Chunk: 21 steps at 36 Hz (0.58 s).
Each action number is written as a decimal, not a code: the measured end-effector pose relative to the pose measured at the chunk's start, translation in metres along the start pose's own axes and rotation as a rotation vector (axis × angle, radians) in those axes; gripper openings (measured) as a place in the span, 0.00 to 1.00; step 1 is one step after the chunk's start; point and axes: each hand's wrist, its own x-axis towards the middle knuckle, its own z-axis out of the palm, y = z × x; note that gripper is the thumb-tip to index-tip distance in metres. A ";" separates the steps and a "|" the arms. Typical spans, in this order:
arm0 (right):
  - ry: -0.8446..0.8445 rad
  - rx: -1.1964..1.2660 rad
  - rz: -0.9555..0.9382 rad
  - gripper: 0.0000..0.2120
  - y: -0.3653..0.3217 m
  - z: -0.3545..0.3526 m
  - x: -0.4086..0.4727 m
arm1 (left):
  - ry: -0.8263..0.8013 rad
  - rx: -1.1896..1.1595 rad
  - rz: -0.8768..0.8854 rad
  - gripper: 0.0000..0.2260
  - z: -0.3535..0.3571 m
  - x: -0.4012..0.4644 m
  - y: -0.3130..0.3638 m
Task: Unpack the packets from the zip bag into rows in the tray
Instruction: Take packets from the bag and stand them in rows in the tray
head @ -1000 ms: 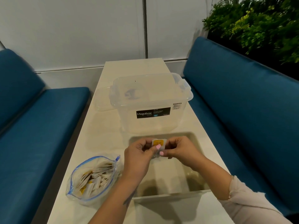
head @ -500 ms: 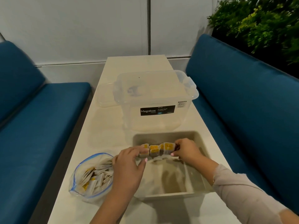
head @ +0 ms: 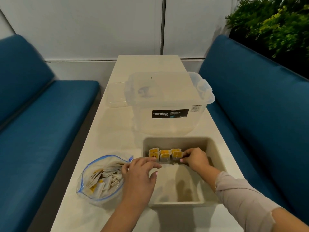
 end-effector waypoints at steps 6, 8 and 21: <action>0.009 0.006 0.012 0.07 -0.002 0.002 0.001 | 0.000 0.002 -0.003 0.13 -0.001 0.000 0.002; 0.020 0.009 0.027 0.09 -0.002 0.004 0.003 | -0.021 0.010 -0.013 0.11 -0.003 0.001 0.003; 0.014 0.029 0.057 0.12 -0.005 0.001 -0.001 | -0.020 0.004 -0.015 0.10 -0.009 0.004 0.006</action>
